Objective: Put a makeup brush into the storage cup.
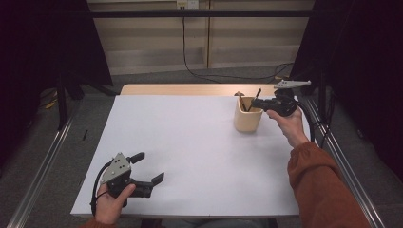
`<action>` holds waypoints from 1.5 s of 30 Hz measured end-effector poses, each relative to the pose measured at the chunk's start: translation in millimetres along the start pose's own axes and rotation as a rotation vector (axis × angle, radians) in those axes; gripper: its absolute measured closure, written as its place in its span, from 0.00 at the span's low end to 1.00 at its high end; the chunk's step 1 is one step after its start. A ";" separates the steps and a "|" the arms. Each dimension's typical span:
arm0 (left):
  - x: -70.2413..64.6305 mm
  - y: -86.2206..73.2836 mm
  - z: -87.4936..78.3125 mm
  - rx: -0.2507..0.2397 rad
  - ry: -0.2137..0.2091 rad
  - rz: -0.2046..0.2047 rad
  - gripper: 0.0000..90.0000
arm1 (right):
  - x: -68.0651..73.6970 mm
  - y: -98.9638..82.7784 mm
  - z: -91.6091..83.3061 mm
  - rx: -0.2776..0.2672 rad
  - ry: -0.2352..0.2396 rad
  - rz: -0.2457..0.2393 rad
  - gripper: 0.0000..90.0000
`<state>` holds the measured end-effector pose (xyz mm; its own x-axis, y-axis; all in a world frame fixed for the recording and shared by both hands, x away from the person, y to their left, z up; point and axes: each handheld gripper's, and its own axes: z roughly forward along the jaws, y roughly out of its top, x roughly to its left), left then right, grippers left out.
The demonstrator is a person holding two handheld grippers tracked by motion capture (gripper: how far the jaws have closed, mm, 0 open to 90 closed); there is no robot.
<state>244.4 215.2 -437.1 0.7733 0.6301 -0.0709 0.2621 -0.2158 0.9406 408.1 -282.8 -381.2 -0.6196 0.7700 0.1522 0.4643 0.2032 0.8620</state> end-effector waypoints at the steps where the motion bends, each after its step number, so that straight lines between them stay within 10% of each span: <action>1: 0.0 -0.1 0.0 0.000 0.000 0.000 0.03 | 0.1 -0.4 0.4 0.001 0.000 0.000 0.95; 18: 0.2 -0.3 0.1 0.002 0.000 -0.001 0.03 | -0.6 -4.0 0.1 -0.023 -0.003 0.029 0.81; 35: 5.4 1.2 2.7 0.000 0.019 -0.018 0.03 | 0.0 -10.8 -4.2 -0.086 -0.046 0.038 0.15; 45: 5.8 0.5 -1.5 -0.004 0.023 -0.013 0.03 | 4.0 -11.2 -9.4 -0.126 -0.023 0.035 0.01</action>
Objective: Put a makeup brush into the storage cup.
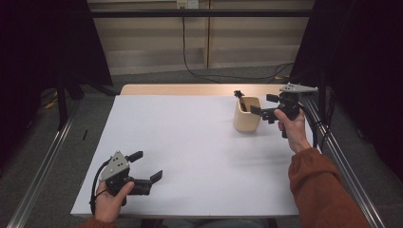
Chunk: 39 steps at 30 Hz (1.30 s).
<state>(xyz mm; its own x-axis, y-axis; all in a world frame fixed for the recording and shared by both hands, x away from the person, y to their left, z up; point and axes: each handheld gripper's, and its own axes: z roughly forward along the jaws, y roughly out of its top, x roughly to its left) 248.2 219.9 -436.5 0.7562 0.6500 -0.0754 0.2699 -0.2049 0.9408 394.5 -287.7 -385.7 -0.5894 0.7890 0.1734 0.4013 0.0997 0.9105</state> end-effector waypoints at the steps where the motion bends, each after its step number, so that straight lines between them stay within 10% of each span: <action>1: 0.3 0.2 -0.6 -0.001 0.001 -0.003 0.03 | 1.1 -0.5 0.0 -0.004 0.001 -0.005 0.01; 39: 1.9 -0.7 -6.9 -0.020 0.018 -0.020 0.03 | 30.9 -40.1 -44.2 -0.035 -0.042 -0.020 0.03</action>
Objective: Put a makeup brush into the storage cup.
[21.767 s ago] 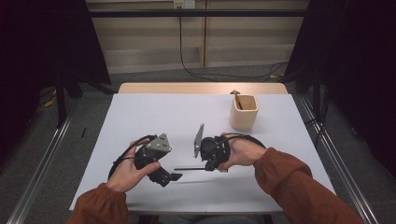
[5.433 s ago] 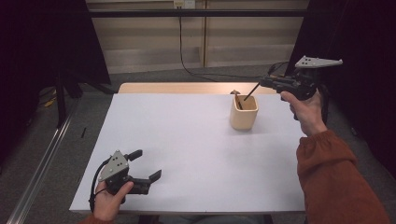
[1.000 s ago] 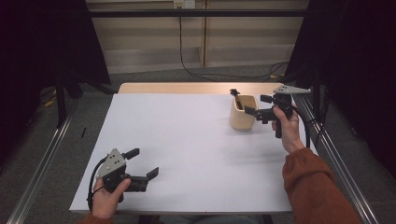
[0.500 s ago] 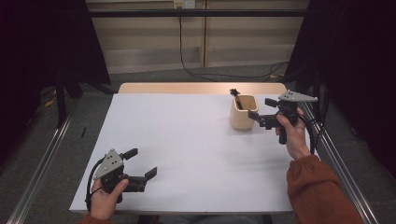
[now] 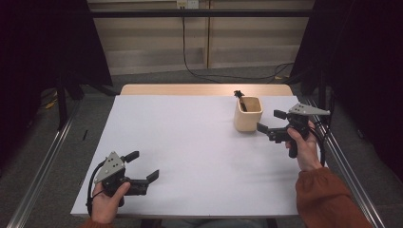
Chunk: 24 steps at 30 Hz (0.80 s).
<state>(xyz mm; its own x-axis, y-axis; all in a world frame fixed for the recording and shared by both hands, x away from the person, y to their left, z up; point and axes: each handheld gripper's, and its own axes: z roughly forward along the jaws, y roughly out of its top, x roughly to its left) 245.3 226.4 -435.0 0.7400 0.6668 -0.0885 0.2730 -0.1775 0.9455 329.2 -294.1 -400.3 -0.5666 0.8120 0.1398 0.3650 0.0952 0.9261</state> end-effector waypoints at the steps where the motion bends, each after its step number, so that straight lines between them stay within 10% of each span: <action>1: 0.0 0.0 -0.1 -0.004 -0.001 0.000 0.03 | 1.1 -0.8 -1.2 0.000 0.003 -0.001 0.03; 24: -0.8 -0.4 -2.9 -0.008 0.012 0.003 0.03 | 24.0 -26.5 -29.7 0.013 0.044 0.002 0.01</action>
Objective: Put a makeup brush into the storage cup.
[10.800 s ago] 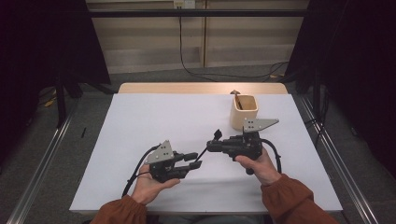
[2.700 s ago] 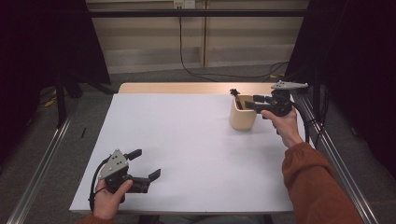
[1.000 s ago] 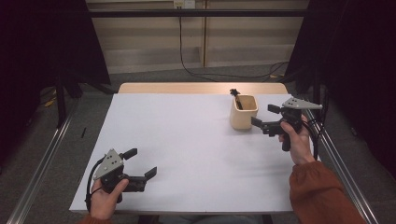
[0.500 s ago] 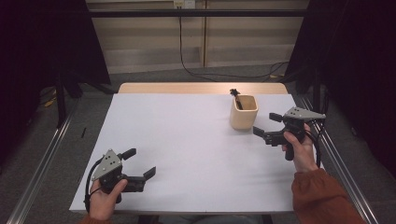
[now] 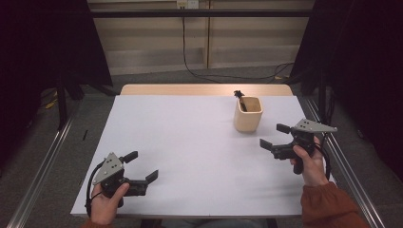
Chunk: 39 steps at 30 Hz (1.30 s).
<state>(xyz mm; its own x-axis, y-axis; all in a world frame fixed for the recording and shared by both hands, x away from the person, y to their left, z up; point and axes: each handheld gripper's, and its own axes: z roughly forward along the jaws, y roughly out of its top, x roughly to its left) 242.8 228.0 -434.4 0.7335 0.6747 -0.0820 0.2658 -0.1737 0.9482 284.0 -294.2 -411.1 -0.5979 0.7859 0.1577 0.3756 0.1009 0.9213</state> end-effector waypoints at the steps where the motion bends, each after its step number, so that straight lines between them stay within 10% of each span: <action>1: 0.0 -0.1 0.0 0.000 0.000 0.000 0.03 | 1.0 -1.7 -0.6 0.003 0.001 -0.002 0.01; 39: -0.4 -3.0 -7.1 -0.011 0.037 -0.019 0.03 | 22.4 -58.6 -48.5 0.053 -0.030 0.034 0.01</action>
<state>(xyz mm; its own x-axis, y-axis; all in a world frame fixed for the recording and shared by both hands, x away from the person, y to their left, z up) 237.3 233.4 -435.0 0.7046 0.7040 -0.0886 0.2723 -0.1531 0.9499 214.2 -312.1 -444.3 -0.5630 0.8072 0.1773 0.4330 0.1053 0.8952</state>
